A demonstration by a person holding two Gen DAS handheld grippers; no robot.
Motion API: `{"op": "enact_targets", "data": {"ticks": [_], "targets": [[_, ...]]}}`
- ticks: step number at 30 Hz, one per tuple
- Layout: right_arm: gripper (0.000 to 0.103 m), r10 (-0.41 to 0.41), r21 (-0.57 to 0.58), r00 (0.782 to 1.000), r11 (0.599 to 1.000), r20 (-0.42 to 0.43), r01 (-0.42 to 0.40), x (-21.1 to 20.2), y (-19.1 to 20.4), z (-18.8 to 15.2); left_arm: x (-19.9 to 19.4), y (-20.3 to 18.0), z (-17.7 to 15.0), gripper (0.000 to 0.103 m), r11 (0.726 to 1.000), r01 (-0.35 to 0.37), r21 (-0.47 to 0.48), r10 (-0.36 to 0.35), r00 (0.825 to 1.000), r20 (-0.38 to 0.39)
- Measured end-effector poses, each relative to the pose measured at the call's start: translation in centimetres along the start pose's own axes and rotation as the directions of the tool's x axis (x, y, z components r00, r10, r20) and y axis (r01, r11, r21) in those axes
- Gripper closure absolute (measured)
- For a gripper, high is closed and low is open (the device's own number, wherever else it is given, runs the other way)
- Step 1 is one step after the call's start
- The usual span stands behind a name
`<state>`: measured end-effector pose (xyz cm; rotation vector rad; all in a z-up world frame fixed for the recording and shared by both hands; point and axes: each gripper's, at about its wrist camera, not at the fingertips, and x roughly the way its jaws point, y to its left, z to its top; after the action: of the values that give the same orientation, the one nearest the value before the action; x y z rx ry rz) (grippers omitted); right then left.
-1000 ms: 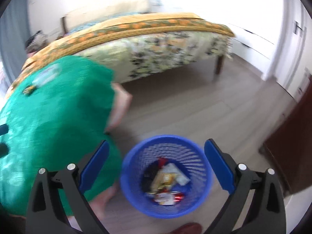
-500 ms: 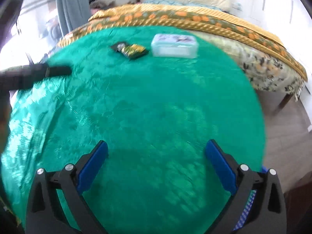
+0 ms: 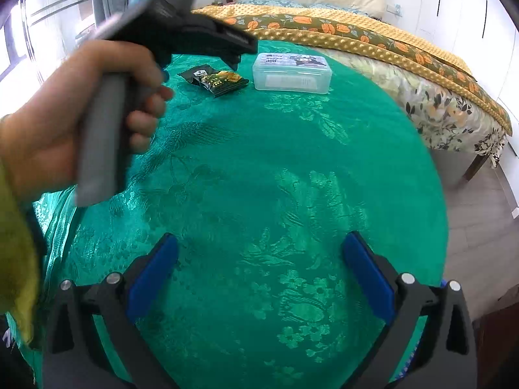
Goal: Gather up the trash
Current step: 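Pick up the dark green cracker packet with the left tool and set it down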
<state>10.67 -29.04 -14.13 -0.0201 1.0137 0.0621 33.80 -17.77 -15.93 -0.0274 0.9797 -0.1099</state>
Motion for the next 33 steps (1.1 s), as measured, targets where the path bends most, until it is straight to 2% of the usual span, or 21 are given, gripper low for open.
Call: {"op": "enact_targets", "data": {"ticks": [2,5,9,14,16,17,20,21,23,25,28,33], "targets": [[0.005,0.0,0.0,1.0,1.0,0.0,0.0,0.0,0.0,0.0,-0.1,0.3,-0.2,0.006,1.0,0.009,0.002,-0.009,1.0,0.009],[0.005,0.0,0.0,1.0,1.0,0.0,0.0,0.0,0.0,0.0,-1.0,1.0,-1.2,0.006,0.996,0.044,0.08,-0.043,0.999,-0.025],[0.005,-0.003,0.001,1.0,1.0,0.0,0.003,0.0,0.1,0.0,-2.5,3.3,-2.3,0.005,0.985,0.056,0.162,-0.053,0.998,-0.022],[0.005,-0.01,0.003,1.0,1.0,0.0,0.01,-0.1,0.2,0.0,-2.8,3.4,-2.5,0.005,0.977,0.111,0.182,-0.107,0.994,-0.031],[0.005,-0.011,0.002,1.0,1.0,0.0,0.011,-0.1,0.1,0.0,-2.1,2.1,-2.6,0.005,0.971,0.107,0.213,-0.097,0.994,-0.057],[0.005,-0.011,0.003,1.0,1.0,0.0,0.011,-0.1,0.1,0.0,-1.7,1.0,-2.9,0.005,0.962,0.068,0.265,-0.052,0.996,-0.065],[0.005,-0.01,0.002,1.0,1.0,0.0,0.01,-0.1,0.1,0.0,-2.3,0.2,-3.3,0.006,0.942,0.017,0.334,-0.015,1.0,-0.01],[0.005,-0.011,0.001,1.0,1.0,0.0,0.011,-0.1,0.1,0.0,-2.5,0.5,-3.5,0.01,0.941,0.037,0.337,-0.034,0.999,-0.015],[0.005,-0.013,0.002,1.0,1.0,0.001,0.013,-0.2,0.1,0.0,-2.9,1.5,-3.6,0.042,0.94,0.104,0.326,-0.099,0.995,-0.031],[0.005,-0.013,0.002,1.0,1.0,0.001,0.013,-0.3,0.1,-0.1,-3.4,2.3,-3.8,0.063,0.932,0.129,0.338,-0.128,0.991,-0.027],[0.005,-0.011,0.003,1.0,1.0,0.0,0.011,-0.3,0.1,-0.1,-4.6,4.1,-4.3,0.066,0.923,0.159,0.351,-0.158,0.987,-0.032],[0.005,-0.006,0.008,1.0,1.0,-0.001,0.006,-0.3,0.0,-0.1,-7.7,9.6,-6.4,0.066,0.924,0.142,0.356,-0.146,0.989,-0.015]]}}
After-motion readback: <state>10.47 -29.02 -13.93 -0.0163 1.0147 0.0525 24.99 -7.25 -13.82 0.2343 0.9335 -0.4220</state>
